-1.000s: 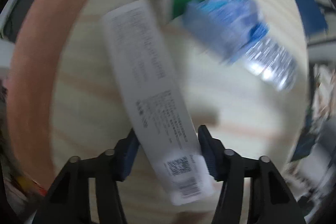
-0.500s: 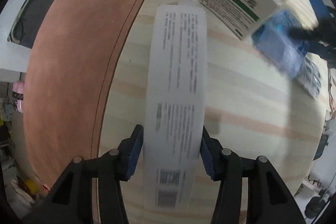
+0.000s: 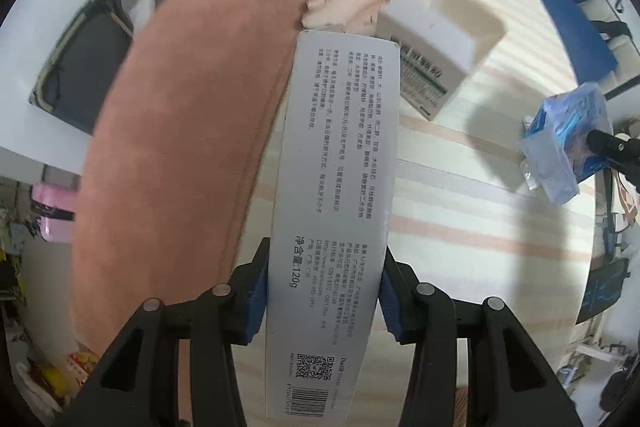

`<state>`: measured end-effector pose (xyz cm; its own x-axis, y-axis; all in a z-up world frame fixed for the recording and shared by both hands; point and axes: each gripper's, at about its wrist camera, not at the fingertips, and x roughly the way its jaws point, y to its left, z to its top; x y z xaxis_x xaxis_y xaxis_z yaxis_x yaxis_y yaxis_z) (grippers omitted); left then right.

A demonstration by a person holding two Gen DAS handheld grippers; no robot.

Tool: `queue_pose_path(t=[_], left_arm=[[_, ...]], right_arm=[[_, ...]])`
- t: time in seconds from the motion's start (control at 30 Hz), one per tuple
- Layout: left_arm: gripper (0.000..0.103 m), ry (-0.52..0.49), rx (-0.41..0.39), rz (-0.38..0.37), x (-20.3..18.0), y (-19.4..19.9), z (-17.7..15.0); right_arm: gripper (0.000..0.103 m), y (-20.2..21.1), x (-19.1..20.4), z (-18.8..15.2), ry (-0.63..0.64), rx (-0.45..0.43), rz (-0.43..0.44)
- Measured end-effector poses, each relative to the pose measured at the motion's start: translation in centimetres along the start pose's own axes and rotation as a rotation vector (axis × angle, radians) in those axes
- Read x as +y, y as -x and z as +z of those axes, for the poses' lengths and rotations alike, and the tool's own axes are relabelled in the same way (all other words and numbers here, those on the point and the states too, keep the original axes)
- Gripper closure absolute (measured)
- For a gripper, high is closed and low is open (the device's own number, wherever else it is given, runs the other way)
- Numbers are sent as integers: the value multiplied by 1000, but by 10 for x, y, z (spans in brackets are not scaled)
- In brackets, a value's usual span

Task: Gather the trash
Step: 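Lift the toothpaste box with the left tool while the right tool grasps the blue medicine packet, then carry the toothpaste box and medicine packet over the bin and open both tools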

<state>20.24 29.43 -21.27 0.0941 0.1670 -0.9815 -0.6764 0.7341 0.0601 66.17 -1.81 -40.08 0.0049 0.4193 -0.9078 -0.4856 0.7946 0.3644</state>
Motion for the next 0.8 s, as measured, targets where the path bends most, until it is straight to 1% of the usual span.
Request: queue_pose_path(t=[0.13,0.17,0.2,0.23,0.27,0.3,0.33,0.37,0.5,0.53,0.6,0.63,0.67,0.7,0.73,0.8], left_arm=[[59,-21,-69,-3,9,43,-31],[59,-29,-89,-8,15,58,-45],[59,-34,-101,-14,11,60,-50],[59,-41,-112,-23,4,63,-46],[59,-51,-127,-38,8,76,-60],[59,-42,-121,-14,10,79,-67],[59,-55,-139,-29,16,92,-83],[59,-64,-148,-40,26,91,-82],[59,-117,-186,-105,52,109,-120],[59,-126,-187,-122,57,105,-123],[59,-152,-178,-156,72,102,-144],[59,-160,-166,-173,81,103,-159],[59,-166,-150,-192,89,101,-172],[59,-175,-130,-203,96,100,-189],[59,-181,-107,-209,106,96,-203],[59,-184,-24,-225,127,81,-237]], right_arm=[[89,32,5,-37,-39,-38,27],[89,39,5,-49,-46,-45,32],[89,47,7,-61,-53,-54,33],[89,55,10,-77,-59,-62,31],[89,59,13,-89,-65,-68,31],[89,66,15,-104,-73,-75,30],[89,74,18,-122,-80,-83,26],[89,77,22,-134,-82,-89,22],[90,102,39,-211,-109,-131,-7],[89,108,44,-235,-121,-141,-18],[90,116,52,-274,-147,-153,-40],[90,120,57,-304,-168,-154,-52],[90,121,59,-322,-180,-151,-59],[90,122,60,-349,-198,-139,-68],[90,120,61,-370,-212,-124,-72],[90,110,62,-418,-243,-73,-92]])
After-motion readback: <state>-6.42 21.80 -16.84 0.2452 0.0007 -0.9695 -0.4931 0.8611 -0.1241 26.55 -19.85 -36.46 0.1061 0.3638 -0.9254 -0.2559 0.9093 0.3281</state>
